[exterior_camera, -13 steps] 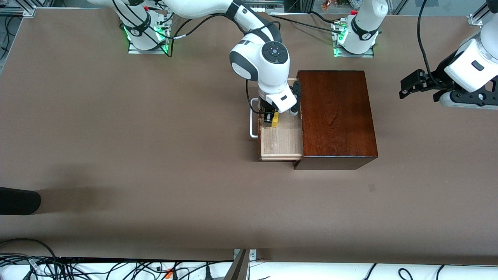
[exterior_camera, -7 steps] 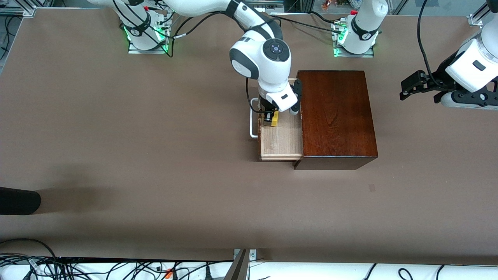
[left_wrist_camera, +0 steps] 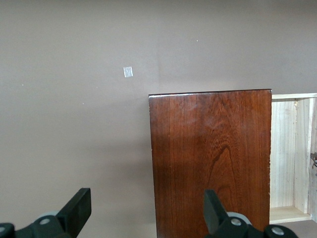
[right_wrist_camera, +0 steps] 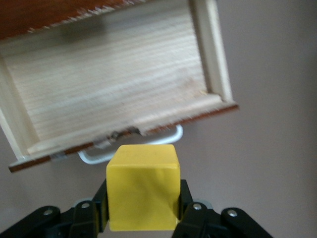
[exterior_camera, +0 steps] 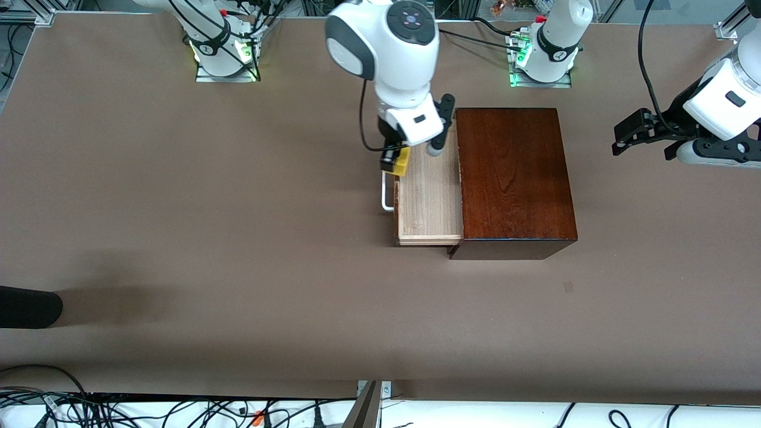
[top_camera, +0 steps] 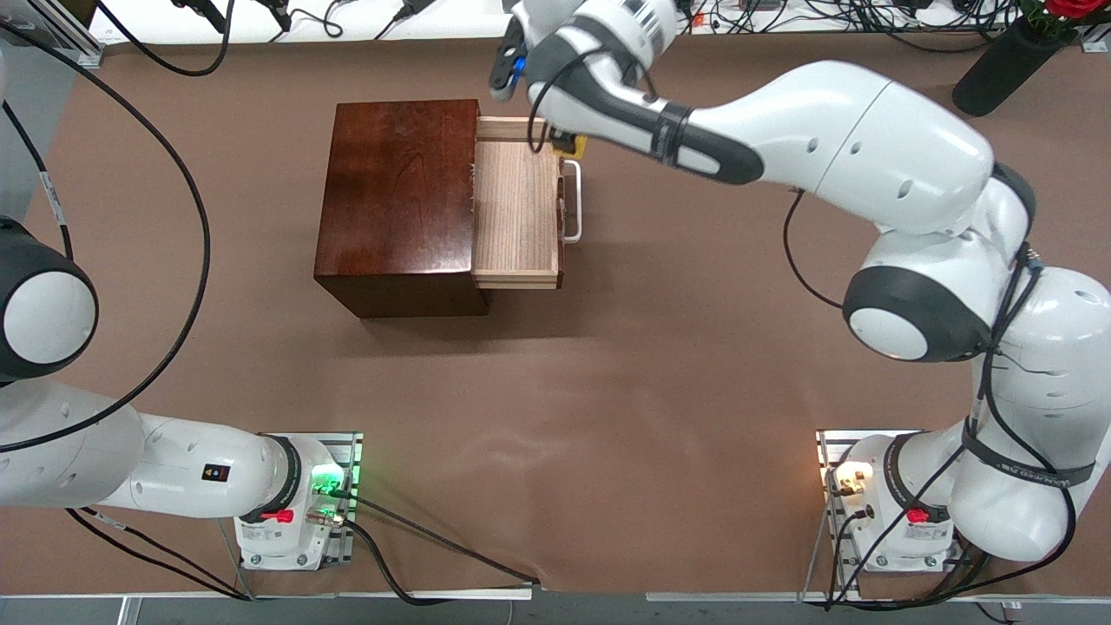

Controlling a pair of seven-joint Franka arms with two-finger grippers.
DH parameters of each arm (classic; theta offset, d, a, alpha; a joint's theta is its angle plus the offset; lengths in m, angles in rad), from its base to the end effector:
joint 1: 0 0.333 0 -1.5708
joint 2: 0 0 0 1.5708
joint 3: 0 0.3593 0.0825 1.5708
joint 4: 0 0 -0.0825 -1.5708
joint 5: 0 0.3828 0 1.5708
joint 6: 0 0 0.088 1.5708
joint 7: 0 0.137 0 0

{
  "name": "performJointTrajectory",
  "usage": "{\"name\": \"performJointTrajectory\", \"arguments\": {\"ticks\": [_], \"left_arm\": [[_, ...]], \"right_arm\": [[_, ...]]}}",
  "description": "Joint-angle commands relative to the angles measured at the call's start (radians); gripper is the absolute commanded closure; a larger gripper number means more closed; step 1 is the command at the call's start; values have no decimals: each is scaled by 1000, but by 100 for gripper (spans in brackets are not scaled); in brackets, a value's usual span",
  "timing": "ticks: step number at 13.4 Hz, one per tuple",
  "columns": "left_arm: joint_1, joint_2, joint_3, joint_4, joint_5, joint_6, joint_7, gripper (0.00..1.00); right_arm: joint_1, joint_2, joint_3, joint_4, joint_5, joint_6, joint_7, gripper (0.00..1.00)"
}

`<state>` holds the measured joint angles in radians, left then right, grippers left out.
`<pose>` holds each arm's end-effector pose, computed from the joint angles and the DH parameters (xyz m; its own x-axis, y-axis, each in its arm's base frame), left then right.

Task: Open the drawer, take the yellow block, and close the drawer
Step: 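Lift the yellow cube with the right gripper while the left gripper reaches the handle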

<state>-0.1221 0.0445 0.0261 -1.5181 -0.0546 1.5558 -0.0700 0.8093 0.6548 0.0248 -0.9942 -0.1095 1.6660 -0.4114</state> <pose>0.5642 -0.0623 0.6365 0.9996 -0.0269 -0.0105 -0.0263 -0.9983 0.0528 0.5273 0.5513 0.4853 0.3165 0.9483 -0.0222 0.9451 -0.3132 0.0928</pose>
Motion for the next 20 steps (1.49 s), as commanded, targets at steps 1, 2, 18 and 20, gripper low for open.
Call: {"name": "performJointTrajectory", "arguments": {"ticks": [1,2,18,20], "left_arm": [[-10,-6,3,10,22,-2,18,0],[-16,-5,5,9,22,-6,19,0],[-393,264,-308,232,45,-2,198,0],[-445,320,-308,269,45,1,313,0]], "right_arm": [[-106,-66,0,-10,42,-38,3,90],[-146,-81,-5,-12,43,-57,0,90],[-355,-401,-275,-510,246,-8,15,90],[-383,-446,-275,-683,234,148,34,90]]}}
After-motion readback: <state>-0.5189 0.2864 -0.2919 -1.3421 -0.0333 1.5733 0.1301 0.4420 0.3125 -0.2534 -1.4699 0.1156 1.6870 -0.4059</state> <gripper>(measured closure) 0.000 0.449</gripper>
